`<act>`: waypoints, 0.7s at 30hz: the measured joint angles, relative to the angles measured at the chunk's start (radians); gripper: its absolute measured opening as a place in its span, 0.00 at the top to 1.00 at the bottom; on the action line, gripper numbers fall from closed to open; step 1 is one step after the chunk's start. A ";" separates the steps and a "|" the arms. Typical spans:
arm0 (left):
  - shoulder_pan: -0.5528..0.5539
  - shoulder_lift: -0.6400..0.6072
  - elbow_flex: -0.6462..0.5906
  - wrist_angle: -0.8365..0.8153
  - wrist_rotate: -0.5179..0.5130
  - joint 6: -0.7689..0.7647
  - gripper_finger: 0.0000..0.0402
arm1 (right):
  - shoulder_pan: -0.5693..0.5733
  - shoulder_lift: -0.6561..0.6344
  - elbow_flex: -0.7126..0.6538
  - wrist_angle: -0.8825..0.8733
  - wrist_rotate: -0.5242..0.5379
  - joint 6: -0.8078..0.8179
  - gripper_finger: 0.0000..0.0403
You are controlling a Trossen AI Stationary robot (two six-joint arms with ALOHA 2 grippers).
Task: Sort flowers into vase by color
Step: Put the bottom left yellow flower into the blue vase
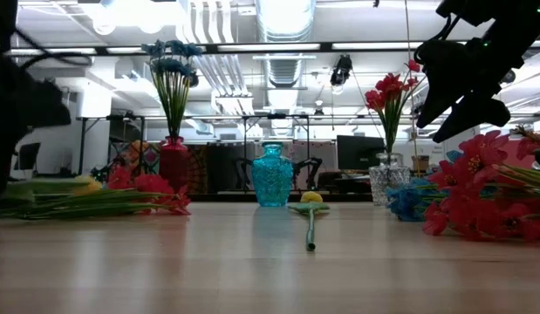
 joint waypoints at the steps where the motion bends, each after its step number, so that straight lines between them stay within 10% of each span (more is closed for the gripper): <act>1: -0.003 0.000 0.028 -0.025 0.000 0.017 0.97 | 0.000 0.000 0.000 0.000 0.000 -0.001 0.40; 13: -0.161 0.037 0.381 -0.141 -0.072 0.244 0.97 | 0.000 0.000 0.000 0.000 -0.001 -0.020 0.40; 21: -0.307 0.128 0.628 -0.106 -0.559 0.639 0.97 | 0.001 -0.011 0.000 0.002 -0.009 -0.053 0.40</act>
